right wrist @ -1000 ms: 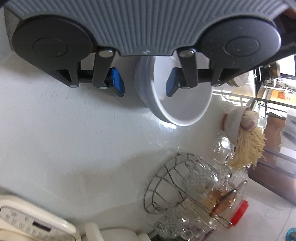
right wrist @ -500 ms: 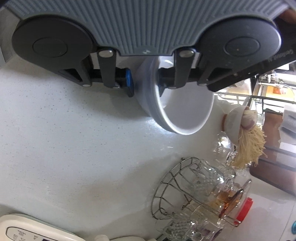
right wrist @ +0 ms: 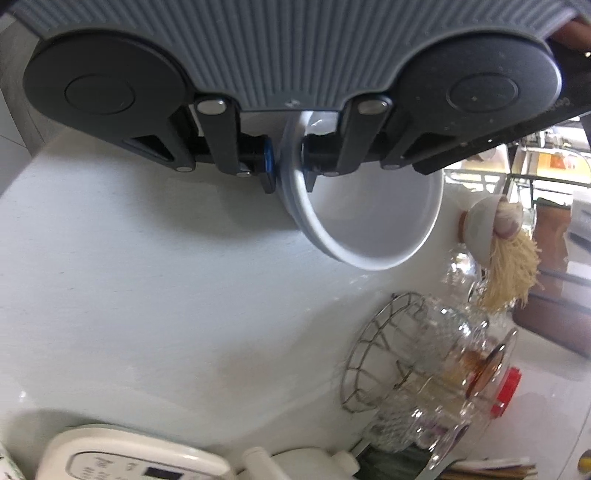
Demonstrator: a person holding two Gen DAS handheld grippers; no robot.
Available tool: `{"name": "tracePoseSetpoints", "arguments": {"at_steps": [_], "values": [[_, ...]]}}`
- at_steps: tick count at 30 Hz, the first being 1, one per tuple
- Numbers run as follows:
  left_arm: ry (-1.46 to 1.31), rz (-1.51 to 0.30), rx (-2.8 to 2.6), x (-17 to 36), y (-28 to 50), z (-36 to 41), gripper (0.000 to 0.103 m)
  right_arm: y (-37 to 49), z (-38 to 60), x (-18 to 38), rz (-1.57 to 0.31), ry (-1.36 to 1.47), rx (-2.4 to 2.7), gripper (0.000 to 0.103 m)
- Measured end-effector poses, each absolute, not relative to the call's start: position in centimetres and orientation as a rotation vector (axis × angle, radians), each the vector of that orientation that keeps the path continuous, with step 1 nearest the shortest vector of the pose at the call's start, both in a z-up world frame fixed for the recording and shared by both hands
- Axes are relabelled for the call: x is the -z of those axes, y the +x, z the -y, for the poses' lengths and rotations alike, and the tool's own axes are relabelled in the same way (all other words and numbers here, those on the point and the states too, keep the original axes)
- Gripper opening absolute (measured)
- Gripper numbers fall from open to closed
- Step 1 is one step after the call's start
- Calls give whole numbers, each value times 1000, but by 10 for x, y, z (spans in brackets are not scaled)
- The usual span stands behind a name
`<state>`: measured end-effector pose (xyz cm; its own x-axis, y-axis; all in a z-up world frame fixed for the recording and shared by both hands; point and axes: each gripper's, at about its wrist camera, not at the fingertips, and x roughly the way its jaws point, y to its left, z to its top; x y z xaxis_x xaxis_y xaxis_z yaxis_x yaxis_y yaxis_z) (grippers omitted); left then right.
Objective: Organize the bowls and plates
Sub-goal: 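Close the left gripper on the rim of the nested bowl stack, then lift the nested bowl stack with the left gripper toward the floral plate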
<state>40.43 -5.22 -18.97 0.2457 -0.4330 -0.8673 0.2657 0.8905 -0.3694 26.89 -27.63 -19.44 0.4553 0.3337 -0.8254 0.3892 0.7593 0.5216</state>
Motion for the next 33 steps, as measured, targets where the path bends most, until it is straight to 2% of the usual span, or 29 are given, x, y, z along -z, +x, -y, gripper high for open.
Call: {"name": "tracePoseSetpoints", "arguments": {"at_steps": [12,20,23,26,28,33], "values": [[-120,-1283,490,206,407,93,48,270,301,195,-1147,747,44,17],[-249,-1335,427,218,408,89,46,278,302,193,-1211,700,-6,17],[-255,-1321,422,220,404,89,41,275,297,193,-1216,667,-33,17],[-266,-1325,428,223,404,83,29,272,297,193,-1211,683,-4,17],[-266,-1320,447,224,404,79,25,269,298,194,-1203,709,16,17],[-236,-1306,470,224,401,78,22,263,293,193,-1201,713,38,17]]}}
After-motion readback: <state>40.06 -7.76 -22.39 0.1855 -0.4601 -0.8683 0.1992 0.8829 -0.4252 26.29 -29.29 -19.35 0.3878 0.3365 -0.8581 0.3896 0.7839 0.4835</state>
